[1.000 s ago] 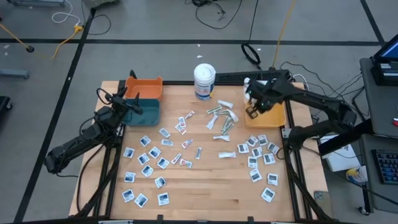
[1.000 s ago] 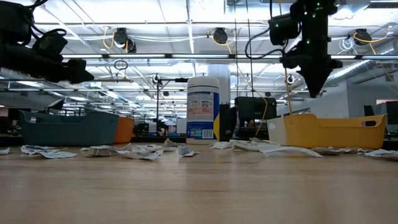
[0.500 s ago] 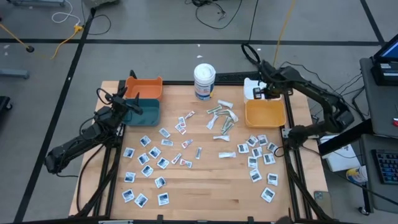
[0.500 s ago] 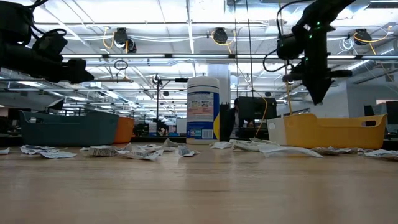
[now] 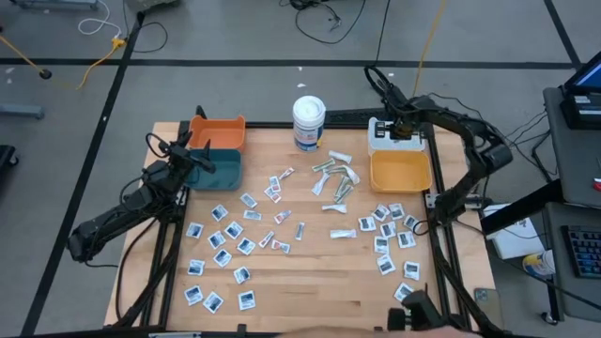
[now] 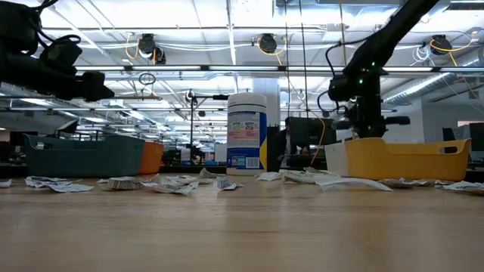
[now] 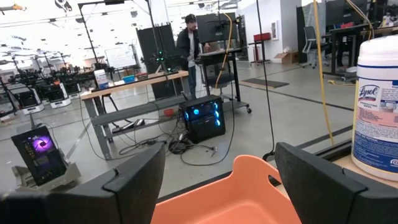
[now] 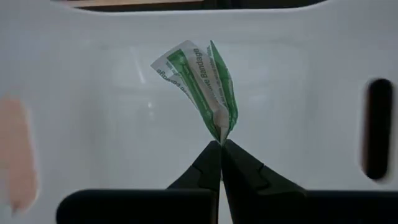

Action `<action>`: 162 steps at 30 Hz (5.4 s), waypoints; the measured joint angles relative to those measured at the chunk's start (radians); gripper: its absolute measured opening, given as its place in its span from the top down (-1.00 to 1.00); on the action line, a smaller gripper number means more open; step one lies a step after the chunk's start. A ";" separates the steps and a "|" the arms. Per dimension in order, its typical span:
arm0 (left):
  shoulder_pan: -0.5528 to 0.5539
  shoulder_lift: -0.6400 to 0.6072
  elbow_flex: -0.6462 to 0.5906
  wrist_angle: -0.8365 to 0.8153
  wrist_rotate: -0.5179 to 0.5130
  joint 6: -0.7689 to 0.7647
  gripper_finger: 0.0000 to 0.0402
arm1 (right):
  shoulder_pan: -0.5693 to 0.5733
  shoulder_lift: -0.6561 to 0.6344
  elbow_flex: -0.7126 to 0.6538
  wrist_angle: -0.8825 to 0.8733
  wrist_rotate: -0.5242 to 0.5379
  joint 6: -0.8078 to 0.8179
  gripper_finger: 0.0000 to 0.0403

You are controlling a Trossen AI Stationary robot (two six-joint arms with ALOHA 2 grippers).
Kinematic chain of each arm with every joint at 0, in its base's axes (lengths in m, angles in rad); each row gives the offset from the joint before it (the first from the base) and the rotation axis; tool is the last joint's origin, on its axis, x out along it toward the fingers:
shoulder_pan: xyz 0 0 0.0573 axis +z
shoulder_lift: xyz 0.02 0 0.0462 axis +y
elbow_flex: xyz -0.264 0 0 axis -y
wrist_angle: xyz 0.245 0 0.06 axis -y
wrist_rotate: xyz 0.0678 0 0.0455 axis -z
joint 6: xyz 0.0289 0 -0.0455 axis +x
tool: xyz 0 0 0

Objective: Pick & Place First Aid Supplies
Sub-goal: Put the green bandage into the white bin

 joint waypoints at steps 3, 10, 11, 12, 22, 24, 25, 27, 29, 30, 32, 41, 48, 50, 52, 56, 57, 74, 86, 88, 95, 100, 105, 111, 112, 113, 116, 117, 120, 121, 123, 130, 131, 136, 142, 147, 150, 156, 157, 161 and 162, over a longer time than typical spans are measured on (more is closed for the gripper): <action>0.000 0.000 0.000 0.000 0.000 0.000 -0.53 | -0.011 0.037 0.000 0.013 -0.046 -0.003 0.98; 0.000 0.000 0.000 0.000 0.000 0.000 -0.53 | -0.024 0.049 0.000 0.012 -0.075 0.014 0.82; 0.000 0.000 0.000 0.000 0.000 0.000 -0.53 | -0.024 0.044 0.000 0.012 -0.075 0.008 0.75; 0.000 0.000 0.000 0.000 0.000 0.000 -0.53 | -0.024 0.039 0.000 0.015 -0.074 0.005 0.67; 0.000 0.000 0.000 0.000 0.000 0.000 -0.53 | -0.022 -0.016 0.005 0.024 -0.074 -0.120 0.02; 0.000 0.000 0.000 0.000 0.000 0.000 -0.53 | -0.010 -0.027 0.017 0.009 -0.075 -0.175 0.00; 0.000 0.000 0.000 0.000 0.000 0.000 -0.53 | -0.004 -0.034 0.024 0.005 -0.076 -0.205 0.00; 0.000 0.000 0.000 0.000 0.000 0.000 -0.53 | 0.008 -0.051 0.042 -0.003 -0.096 -0.267 0.01; 0.000 0.000 0.000 0.000 0.000 0.000 -0.53 | 0.022 -0.065 0.059 -0.018 -0.125 -0.323 0.03; 0.000 0.000 0.000 0.000 0.000 0.000 -0.53 | 0.030 -0.070 0.065 -0.025 -0.135 -0.346 0.04; 0.000 0.000 0.000 0.000 0.000 0.000 -0.53 | 0.046 -0.081 0.081 -0.043 -0.156 -0.391 0.06; 0.000 0.000 0.000 0.000 0.000 0.000 -0.53 | 0.135 -0.088 0.118 -0.147 -0.231 -0.610 0.08; 0.000 0.000 0.000 0.000 0.000 0.000 -0.53 | 0.252 -0.087 0.118 -0.199 -0.230 -0.676 0.07; 0.000 0.000 0.000 0.000 0.000 0.000 -0.53 | 0.298 -0.087 0.118 -0.212 -0.231 -0.676 0.07; 0.000 0.000 0.000 0.000 0.000 0.000 -0.53 | 0.345 -0.087 0.118 -0.221 -0.231 -0.676 0.07; 0.000 0.000 0.000 0.000 0.000 0.000 -0.53 | 0.447 -0.087 0.118 -0.227 -0.231 -0.666 0.07; 0.000 0.000 0.000 0.000 0.000 0.000 -0.53 | 0.473 -0.087 0.118 -0.226 -0.231 -0.657 0.07; 0.000 0.000 0.000 0.000 0.000 0.000 -0.53 | 0.924 -0.087 0.118 -0.211 -0.231 -0.616 0.07; 0.000 0.000 0.000 0.000 0.000 0.000 -0.53 | 1.122 -0.074 0.083 -0.107 -0.230 -0.468 0.07; 0.000 0.000 0.000 0.000 0.000 0.000 -0.53 | 1.145 -0.059 0.063 -0.063 -0.230 -0.442 0.07; 0.000 0.000 0.000 0.000 0.000 0.000 -0.53 | 1.207 -0.033 -0.022 0.082 -0.226 -0.414 0.07; 0.000 0.000 0.000 0.000 0.000 0.000 -0.53 | 1.218 -0.001 -0.060 0.141 -0.220 -0.414 0.07; 0.000 0.000 0.000 0.001 0.000 0.000 -0.53 | 1.218 0.040 -0.082 0.170 -0.213 -0.418 0.07; 0.000 0.000 0.000 0.004 0.000 0.000 -0.53 | 1.218 0.071 -0.110 0.210 -0.177 -0.428 0.07; 0.000 0.000 -0.001 0.004 0.000 0.000 -0.53 | 1.218 0.070 -0.112 0.206 -0.181 -0.435 0.08; 0.000 0.000 -0.001 0.004 0.000 0.000 -0.53 | 1.218 0.066 -0.114 0.206 -0.179 -0.439 0.10; 0.000 0.000 -0.001 0.005 0.000 0.000 -0.53 | 1.218 0.073 -0.126 0.216 -0.182 -0.441 0.18; 0.000 0.000 -0.001 0.005 0.000 0.000 -0.53 | 1.218 0.075 -0.126 0.216 -0.182 -0.440 0.22; 0.000 0.000 -0.001 0.005 0.000 0.000 -0.53 | 1.218 0.074 -0.126 0.213 -0.184 -0.441 0.36; 0.000 0.000 -0.001 0.005 0.000 0.000 -0.53 | 1.218 0.075 -0.127 0.214 -0.186 -0.441 0.42; 0.000 0.000 -0.001 0.005 0.000 0.000 -0.53 | 1.218 0.074 -0.127 0.217 -0.204 -0.441 0.56; 0.000 0.000 -0.001 0.005 0.000 0.000 -0.53 | 1.219 0.062 -0.127 0.216 -0.209 -0.411 0.96; 0.000 0.000 -0.001 0.005 0.000 0.000 -0.53 | 1.219 0.051 -0.126 0.211 -0.206 -0.390 0.96; 0.000 0.000 -0.001 0.005 0.000 0.000 -0.53 | 1.198 0.024 -0.086 0.159 -0.205 -0.270 0.98; 0.000 0.000 -0.001 0.006 0.000 0.000 -0.53 | 1.159 -0.005 -0.033 0.100 -0.204 -0.145 0.99; 0.000 0.000 -0.001 0.006 0.000 0.000 -0.53 | 1.129 -0.033 0.009 0.013 -0.203 -0.067 1.00; 0.000 0.000 -0.001 0.006 0.000 0.000 -0.53 | 1.114 -0.053 0.025 -0.029 -0.203 -0.044 1.00; 0.000 0.000 -0.001 0.007 0.000 0.000 -0.53 | 1.032 -0.104 0.040 -0.114 -0.151 -0.006 1.00; 0.000 0.000 -0.001 0.007 0.000 0.000 -0.53 | 1.005 -0.117 0.040 -0.133 -0.142 -0.004 1.00; 0.000 0.000 -0.001 0.007 0.000 0.000 -0.53 | 0.883 -0.166 0.040 -0.186 -0.118 -0.002 1.00; 0.000 0.000 -0.001 0.007 0.000 0.000 -0.53 | 0.849 -0.175 0.040 -0.192 -0.119 -0.002 1.00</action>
